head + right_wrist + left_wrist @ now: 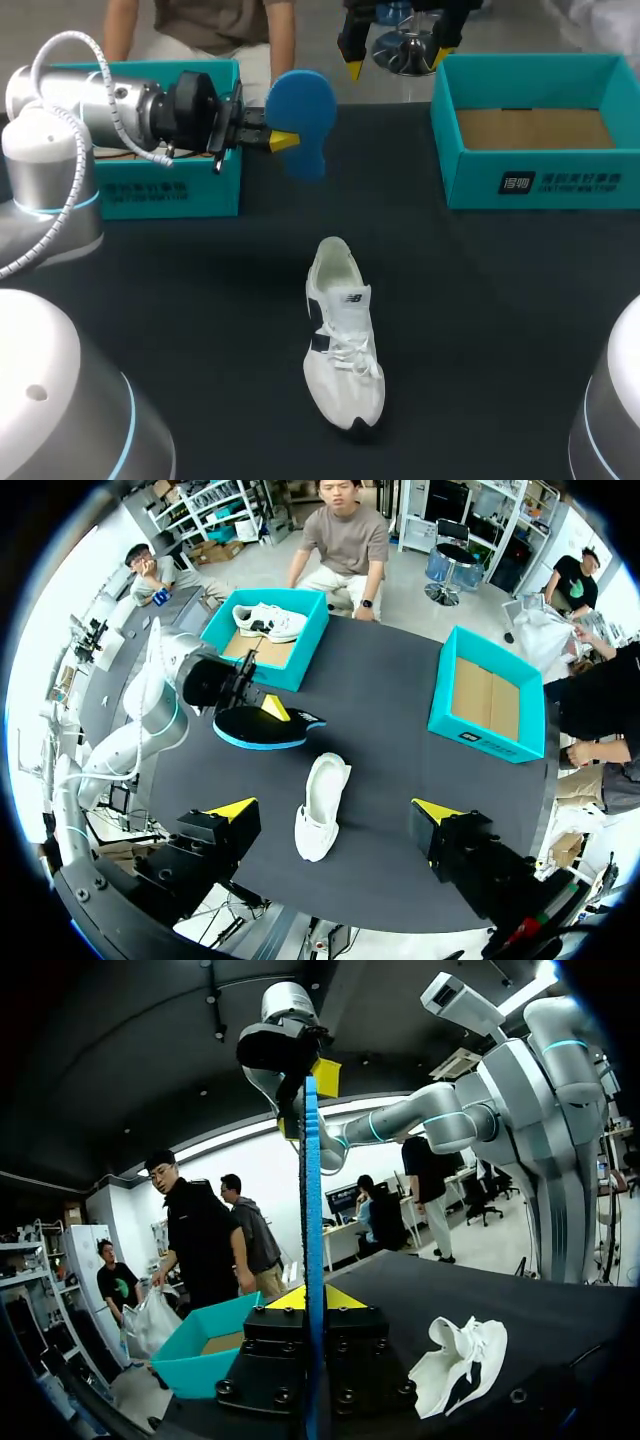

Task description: Take the shoe out of the shoebox, open the shoe tongue, remove and reinsert the insole, then place the shoe into the shoebox

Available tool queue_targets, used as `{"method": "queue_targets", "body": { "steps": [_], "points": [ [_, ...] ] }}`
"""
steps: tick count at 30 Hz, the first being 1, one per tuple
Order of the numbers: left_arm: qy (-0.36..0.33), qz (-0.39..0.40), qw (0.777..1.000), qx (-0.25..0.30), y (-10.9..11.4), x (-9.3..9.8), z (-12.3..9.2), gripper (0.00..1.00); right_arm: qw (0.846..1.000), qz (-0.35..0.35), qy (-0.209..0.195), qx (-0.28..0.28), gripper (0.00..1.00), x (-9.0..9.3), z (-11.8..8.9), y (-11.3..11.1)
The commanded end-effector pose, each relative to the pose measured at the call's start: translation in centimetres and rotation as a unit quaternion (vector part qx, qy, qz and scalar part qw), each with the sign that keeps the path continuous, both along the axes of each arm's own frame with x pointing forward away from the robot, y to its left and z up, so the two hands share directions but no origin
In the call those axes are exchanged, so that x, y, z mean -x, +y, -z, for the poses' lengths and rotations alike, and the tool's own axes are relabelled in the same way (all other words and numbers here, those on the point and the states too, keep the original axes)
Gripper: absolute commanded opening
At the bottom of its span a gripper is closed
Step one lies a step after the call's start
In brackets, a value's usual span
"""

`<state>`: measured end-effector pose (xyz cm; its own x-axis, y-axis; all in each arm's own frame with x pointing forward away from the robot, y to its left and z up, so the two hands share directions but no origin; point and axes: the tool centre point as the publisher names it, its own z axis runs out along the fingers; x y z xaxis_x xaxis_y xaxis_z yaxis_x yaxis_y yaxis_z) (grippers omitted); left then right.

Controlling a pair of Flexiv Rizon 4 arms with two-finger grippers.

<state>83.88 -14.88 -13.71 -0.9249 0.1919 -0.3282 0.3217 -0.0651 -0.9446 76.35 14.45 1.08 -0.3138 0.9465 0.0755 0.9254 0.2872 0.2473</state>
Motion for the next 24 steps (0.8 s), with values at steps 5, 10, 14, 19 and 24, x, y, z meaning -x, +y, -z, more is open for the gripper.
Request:
{"method": "queue_targets", "body": {
  "steps": [5,10,14,19,24],
  "points": [
    [0.000,-0.001,1.000,0.000,-0.02,0.11,0.07,0.00,1.000,0.000,0.001,0.000,1.00,-0.09,-0.01,0.06],
    [0.000,-0.001,1.000,0.000,-0.02,0.11,0.07,0.00,1.000,0.000,0.001,0.000,1.00,-0.09,-0.01,0.06],
    [0.000,-0.001,1.000,0.000,-0.02,0.11,0.07,0.00,1.000,0.000,0.001,0.000,1.00,-0.09,-0.01,0.06],
    [0.000,-0.001,1.000,0.000,-0.02,0.11,0.07,0.00,1.000,0.000,0.001,0.000,1.00,-0.09,-0.01,0.06],
    [-0.024,0.003,1.000,0.006,-0.16,0.10,-0.12,0.00,1.000,0.000,0.001,0.000,1.00,-0.09,-0.01,0.06]
  ]
}}
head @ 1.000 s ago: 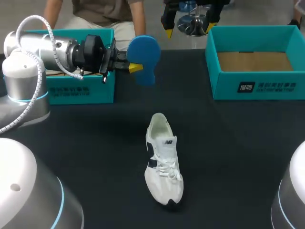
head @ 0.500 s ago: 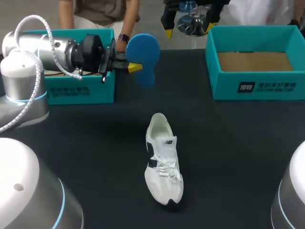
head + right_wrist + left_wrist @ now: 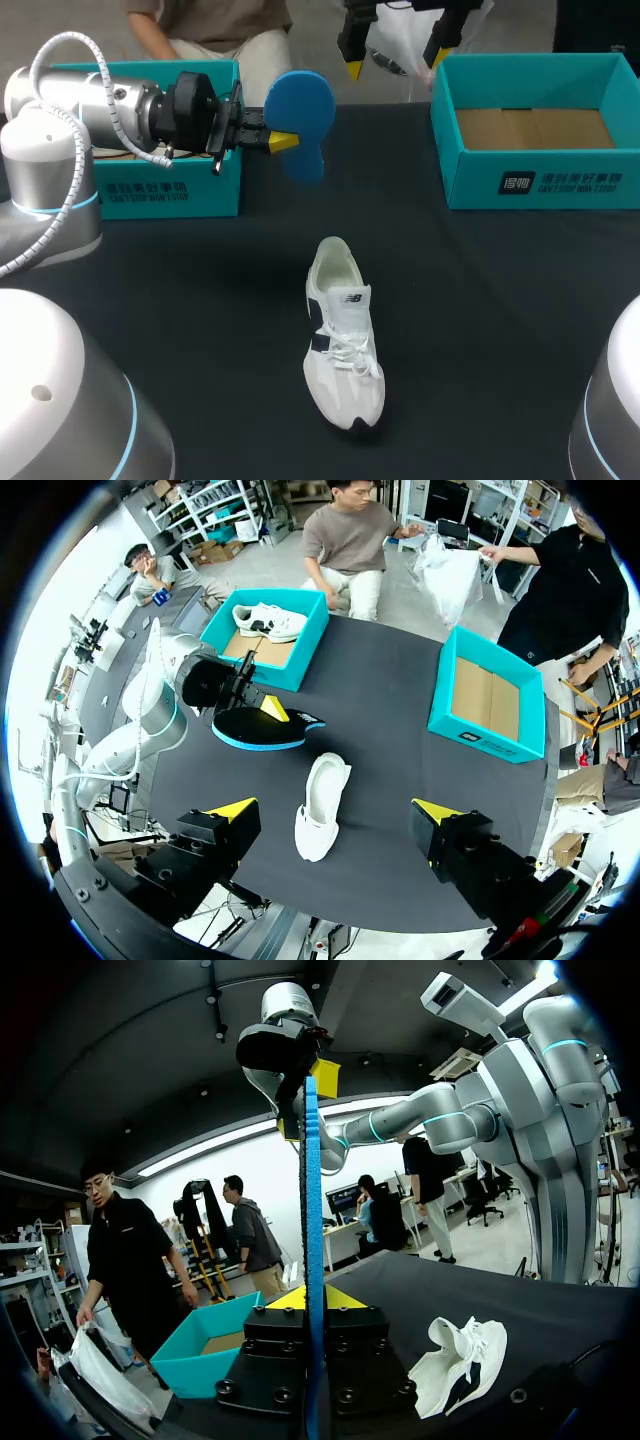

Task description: Take the shoe out of the shoebox, open the shoe tongue, remove and reinsert the insole, then place the shoe into the shoebox

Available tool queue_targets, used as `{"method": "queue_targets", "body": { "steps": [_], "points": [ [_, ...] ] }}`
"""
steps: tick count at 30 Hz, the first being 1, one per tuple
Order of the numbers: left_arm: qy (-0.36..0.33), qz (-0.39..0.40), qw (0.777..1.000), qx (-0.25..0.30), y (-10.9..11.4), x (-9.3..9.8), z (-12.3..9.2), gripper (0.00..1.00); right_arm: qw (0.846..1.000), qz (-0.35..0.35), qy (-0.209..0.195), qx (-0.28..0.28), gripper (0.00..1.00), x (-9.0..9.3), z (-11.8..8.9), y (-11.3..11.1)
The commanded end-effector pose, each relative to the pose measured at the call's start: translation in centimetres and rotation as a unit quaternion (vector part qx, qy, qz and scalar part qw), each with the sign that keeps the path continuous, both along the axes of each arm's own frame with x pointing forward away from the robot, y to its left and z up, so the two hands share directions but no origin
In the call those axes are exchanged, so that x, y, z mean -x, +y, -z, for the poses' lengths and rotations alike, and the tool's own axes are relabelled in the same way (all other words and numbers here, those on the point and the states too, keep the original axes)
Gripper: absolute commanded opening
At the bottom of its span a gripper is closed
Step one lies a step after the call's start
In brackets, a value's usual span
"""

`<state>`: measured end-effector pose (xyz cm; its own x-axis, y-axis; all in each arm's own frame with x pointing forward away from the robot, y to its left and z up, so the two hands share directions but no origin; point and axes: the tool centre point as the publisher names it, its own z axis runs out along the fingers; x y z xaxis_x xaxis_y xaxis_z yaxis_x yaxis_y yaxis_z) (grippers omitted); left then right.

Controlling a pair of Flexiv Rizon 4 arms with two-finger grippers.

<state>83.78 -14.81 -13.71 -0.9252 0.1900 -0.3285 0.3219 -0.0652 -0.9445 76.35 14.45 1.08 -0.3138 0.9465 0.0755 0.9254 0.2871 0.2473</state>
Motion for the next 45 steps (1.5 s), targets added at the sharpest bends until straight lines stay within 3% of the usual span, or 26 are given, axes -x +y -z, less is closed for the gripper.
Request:
{"method": "queue_targets", "body": {
  "steps": [1,5,12,13,23,30,45],
  "points": [
    [-0.050,0.007,0.998,0.030,-0.4,-0.1,-0.6,0.00,1.000,0.000,0.001,0.000,1.00,-0.1,0.0,0.1],
    [-0.141,0.027,0.989,0.016,-0.4,0.3,-1.4,0.00,1.000,0.000,0.001,0.000,1.00,-0.1,0.0,0.1],
    [-0.281,0.056,0.956,0.064,-0.2,1.0,-2.0,0.00,1.000,0.000,0.001,0.000,1.00,-0.1,0.0,0.1],
    [-0.311,0.059,0.944,0.089,-0.1,1.0,-2.1,0.00,1.000,0.000,0.001,0.000,1.00,-0.1,0.0,0.1],
    [-0.423,0.074,0.898,0.097,-0.1,2.1,-2.1,0.00,1.000,0.000,0.001,0.000,1.00,-0.1,0.0,0.1],
    [-0.442,0.042,0.895,0.051,-0.1,2.4,-1.9,0.00,1.000,0.000,0.001,0.000,1.00,-0.1,0.0,0.1],
    [-0.442,0.042,0.895,0.051,-0.1,2.4,-1.9,0.00,1.000,0.000,0.001,0.000,1.00,-0.1,0.0,0.1]
  ]
}}
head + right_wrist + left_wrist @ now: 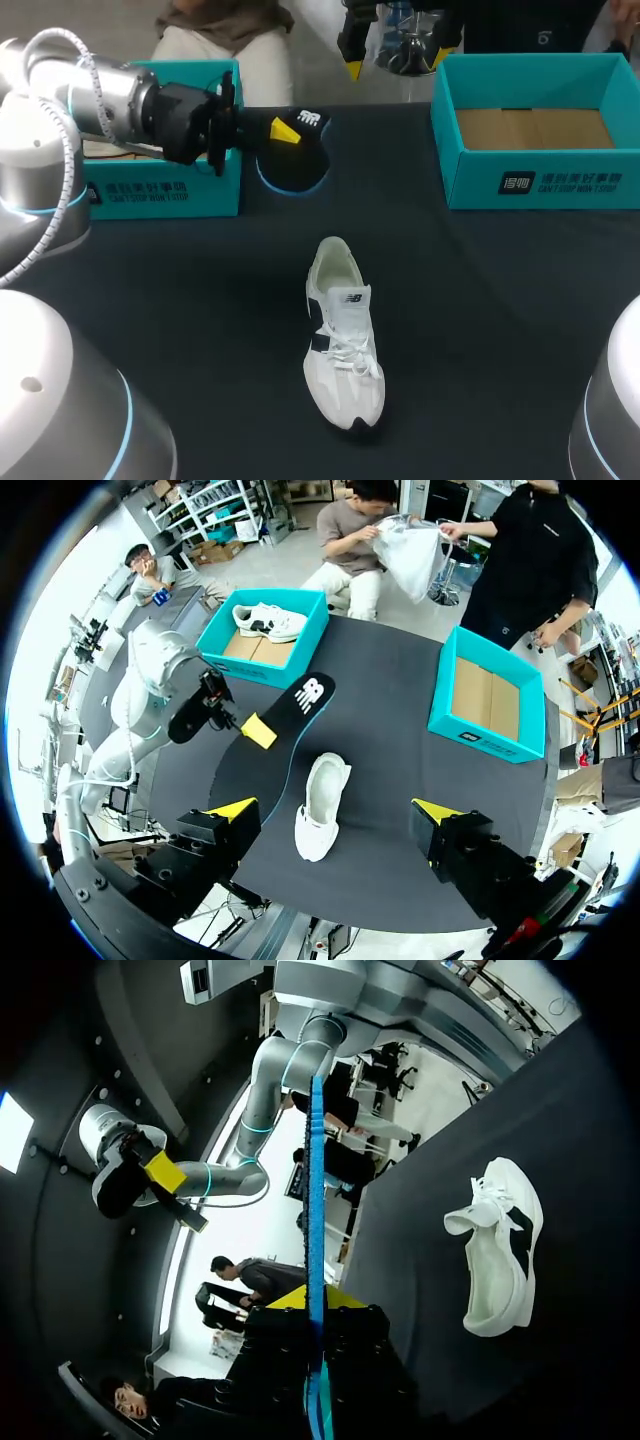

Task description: Take the shoe out of the shoebox, open the shoe tongue, remove and reinsert the insole, then place the shoe into the shoebox

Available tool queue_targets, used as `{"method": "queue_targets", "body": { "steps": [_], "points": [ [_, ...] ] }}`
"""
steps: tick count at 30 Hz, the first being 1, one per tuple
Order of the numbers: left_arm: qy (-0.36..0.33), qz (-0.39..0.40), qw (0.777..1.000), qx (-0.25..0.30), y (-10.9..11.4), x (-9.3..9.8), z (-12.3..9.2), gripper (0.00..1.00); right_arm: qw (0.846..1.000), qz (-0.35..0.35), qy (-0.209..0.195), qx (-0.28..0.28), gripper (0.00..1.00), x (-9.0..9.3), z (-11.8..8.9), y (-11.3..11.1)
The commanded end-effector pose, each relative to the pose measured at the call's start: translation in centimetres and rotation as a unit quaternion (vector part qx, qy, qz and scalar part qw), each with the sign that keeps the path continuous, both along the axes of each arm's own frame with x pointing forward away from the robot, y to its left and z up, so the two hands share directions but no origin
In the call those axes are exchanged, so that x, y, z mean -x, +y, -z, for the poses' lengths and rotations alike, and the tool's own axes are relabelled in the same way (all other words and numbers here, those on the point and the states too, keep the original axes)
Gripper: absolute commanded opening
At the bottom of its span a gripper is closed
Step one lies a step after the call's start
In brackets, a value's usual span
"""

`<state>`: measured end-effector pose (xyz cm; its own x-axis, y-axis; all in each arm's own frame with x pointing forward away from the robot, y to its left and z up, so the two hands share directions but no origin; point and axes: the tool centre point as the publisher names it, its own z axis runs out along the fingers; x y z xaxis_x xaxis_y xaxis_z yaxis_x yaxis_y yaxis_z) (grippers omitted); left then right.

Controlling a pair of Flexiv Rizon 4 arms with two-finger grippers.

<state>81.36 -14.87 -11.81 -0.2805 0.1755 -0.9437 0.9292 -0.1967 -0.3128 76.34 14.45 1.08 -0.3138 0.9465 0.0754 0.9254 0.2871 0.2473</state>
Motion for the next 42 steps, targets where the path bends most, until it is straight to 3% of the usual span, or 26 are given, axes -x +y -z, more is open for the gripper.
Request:
{"method": "queue_targets", "body": {
  "steps": [1,20,24,30,42],
  "points": [
    [-0.001,-0.001,1.000,0.000,0.0,0.0,0.0,0.00,1.000,0.000,0.001,0.000,1.00,-0.1,0.0,0.1],
    [-0.001,-0.001,1.000,0.000,0.0,0.0,0.0,0.00,1.000,0.000,0.001,0.000,1.00,-0.1,0.0,0.1],
    [-0.096,-0.003,0.995,0.013,0.2,-0.7,-0.7,0.00,1.000,0.000,0.001,0.000,1.00,-0.1,0.0,0.1],
    [-0.178,0.000,0.984,0.031,0.3,-1.2,-1.5,0.00,1.000,0.000,0.001,0.000,1.00,-0.1,0.0,0.1],
    [-0.288,-0.013,0.956,0.053,-0.1,-2.0,-1.1,0.00,1.000,0.000,0.001,0.000,1.00,-0.1,0.0,0.1]
  ]
}}
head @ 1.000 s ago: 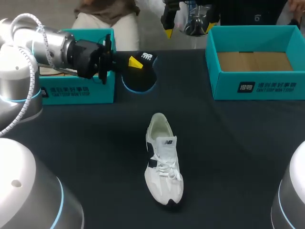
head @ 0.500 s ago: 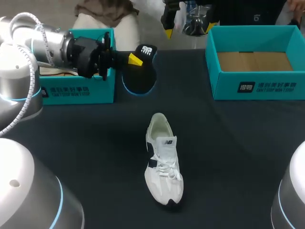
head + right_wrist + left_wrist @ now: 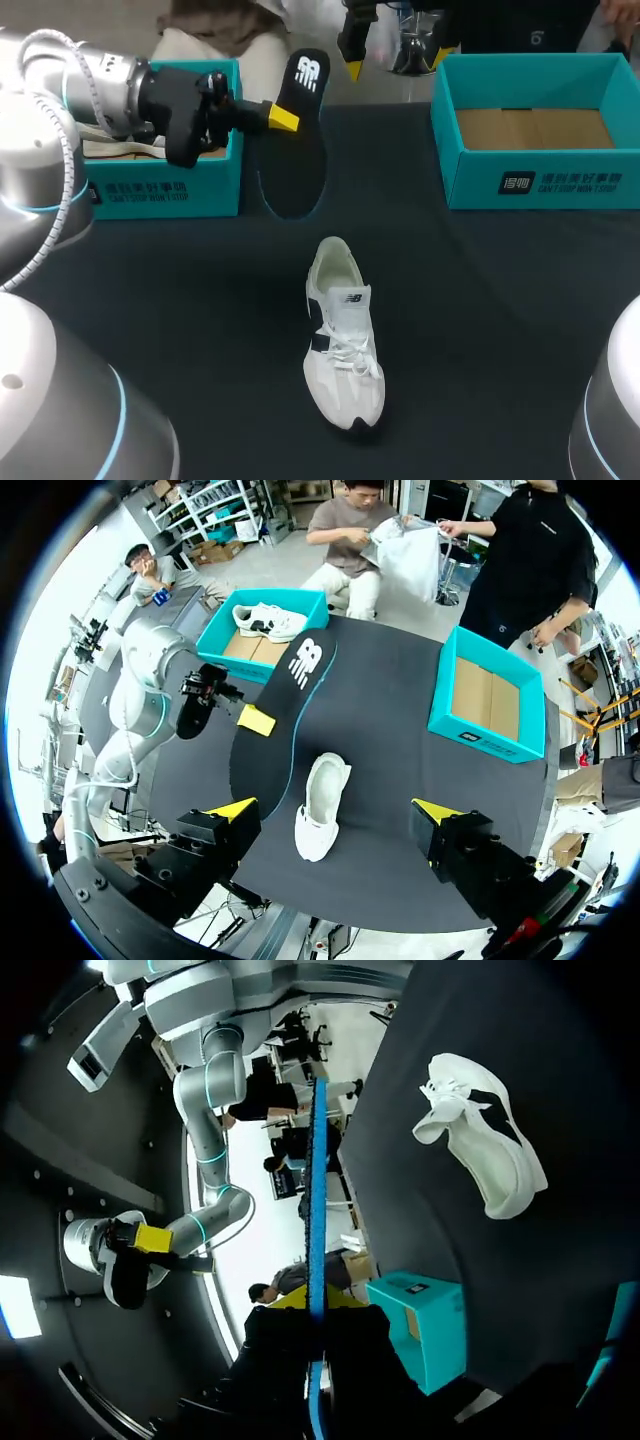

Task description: Take the shoe out of the shoebox, open the shoe tongue, remove and reinsert the insole, then place the shoe into the shoebox

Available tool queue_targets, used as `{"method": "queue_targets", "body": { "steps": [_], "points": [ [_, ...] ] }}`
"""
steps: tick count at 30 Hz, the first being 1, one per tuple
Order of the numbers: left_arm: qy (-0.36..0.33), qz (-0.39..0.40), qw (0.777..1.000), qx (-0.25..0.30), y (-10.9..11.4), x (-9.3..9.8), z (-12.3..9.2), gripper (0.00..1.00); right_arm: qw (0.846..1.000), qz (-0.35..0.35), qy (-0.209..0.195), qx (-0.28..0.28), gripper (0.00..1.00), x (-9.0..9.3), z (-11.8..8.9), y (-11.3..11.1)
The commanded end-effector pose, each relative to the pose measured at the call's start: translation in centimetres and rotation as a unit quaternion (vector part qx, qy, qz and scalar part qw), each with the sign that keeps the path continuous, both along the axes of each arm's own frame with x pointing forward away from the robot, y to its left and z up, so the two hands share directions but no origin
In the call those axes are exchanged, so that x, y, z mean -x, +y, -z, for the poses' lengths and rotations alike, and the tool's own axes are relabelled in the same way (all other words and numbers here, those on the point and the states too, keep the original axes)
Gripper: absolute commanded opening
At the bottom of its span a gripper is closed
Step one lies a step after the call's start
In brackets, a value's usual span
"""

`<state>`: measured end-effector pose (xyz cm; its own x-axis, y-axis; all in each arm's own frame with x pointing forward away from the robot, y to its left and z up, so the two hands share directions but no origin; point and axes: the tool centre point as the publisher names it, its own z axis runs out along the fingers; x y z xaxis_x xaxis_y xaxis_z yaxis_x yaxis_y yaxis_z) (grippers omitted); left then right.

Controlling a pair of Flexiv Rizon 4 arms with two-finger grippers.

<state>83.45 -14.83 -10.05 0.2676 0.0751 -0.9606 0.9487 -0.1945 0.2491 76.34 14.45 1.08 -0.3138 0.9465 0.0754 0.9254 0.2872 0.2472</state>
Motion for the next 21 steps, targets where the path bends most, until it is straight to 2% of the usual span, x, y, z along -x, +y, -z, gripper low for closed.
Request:
{"method": "queue_targets", "body": {
  "steps": [1,10,21],
  "points": [
    [-0.013,-0.011,1.000,0.005,-0.2,0.0,0.8,0.00,1.000,0.000,0.001,0.000,1.00,-0.1,0.0,0.1],
    [-0.065,-0.032,0.997,0.005,-0.8,0.1,1.8,0.00,1.000,0.000,0.001,0.000,1.00,-0.1,0.0,0.1],
    [-0.076,-0.053,0.996,-0.002,-0.6,-0.1,2.7,0.00,1.000,0.000,0.001,0.000,1.00,-0.1,0.0,0.1]
  ]
}}
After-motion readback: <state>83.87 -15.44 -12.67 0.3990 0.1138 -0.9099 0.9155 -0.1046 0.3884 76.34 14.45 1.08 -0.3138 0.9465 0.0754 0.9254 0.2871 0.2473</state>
